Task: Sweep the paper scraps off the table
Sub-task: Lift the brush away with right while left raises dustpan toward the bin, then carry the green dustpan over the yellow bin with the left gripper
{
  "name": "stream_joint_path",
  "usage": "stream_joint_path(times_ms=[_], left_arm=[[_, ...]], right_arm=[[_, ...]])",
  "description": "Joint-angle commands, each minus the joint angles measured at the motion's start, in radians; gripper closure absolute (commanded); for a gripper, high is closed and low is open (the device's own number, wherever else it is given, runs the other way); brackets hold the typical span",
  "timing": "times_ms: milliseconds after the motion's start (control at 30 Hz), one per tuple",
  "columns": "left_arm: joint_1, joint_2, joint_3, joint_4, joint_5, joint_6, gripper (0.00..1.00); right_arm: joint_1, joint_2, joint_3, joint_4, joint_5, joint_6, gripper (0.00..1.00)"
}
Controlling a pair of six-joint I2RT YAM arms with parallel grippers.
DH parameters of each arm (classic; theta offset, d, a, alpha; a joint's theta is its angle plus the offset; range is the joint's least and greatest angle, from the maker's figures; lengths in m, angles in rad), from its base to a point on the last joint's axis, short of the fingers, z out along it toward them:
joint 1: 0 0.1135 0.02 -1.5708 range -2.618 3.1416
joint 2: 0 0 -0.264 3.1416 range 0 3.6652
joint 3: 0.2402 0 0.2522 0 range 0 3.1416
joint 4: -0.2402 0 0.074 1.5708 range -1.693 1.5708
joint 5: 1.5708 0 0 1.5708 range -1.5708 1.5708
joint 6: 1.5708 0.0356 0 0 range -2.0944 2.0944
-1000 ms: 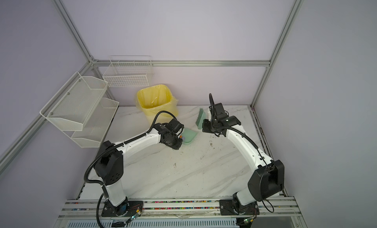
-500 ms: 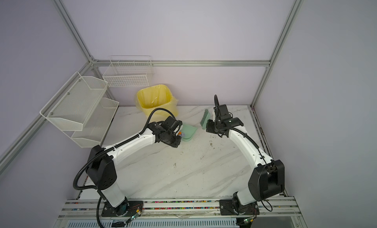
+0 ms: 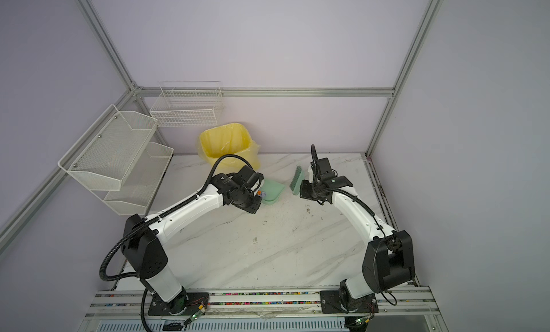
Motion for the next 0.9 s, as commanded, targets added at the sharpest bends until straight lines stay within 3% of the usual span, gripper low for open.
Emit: stream_joint_path(times_ms=[0, 700, 867], left_arm=[[0.001, -0.073, 0.111, -0.014, -0.042, 0.038, 0.84], [0.02, -0.111, 0.352, -0.099, -0.292, 0.133, 0.86], [0.037, -0.13, 0.386, -0.098, -0.393, 0.157, 0.86]], right_arm=[[-0.005, -0.027, -0.024, 0.044, -0.022, 0.011, 1.0], [-0.006, -0.08, -0.102, 0.081, -0.077, 0.033, 1.0], [-0.006, -0.086, -0.104, 0.08, -0.081, 0.033, 1.0]])
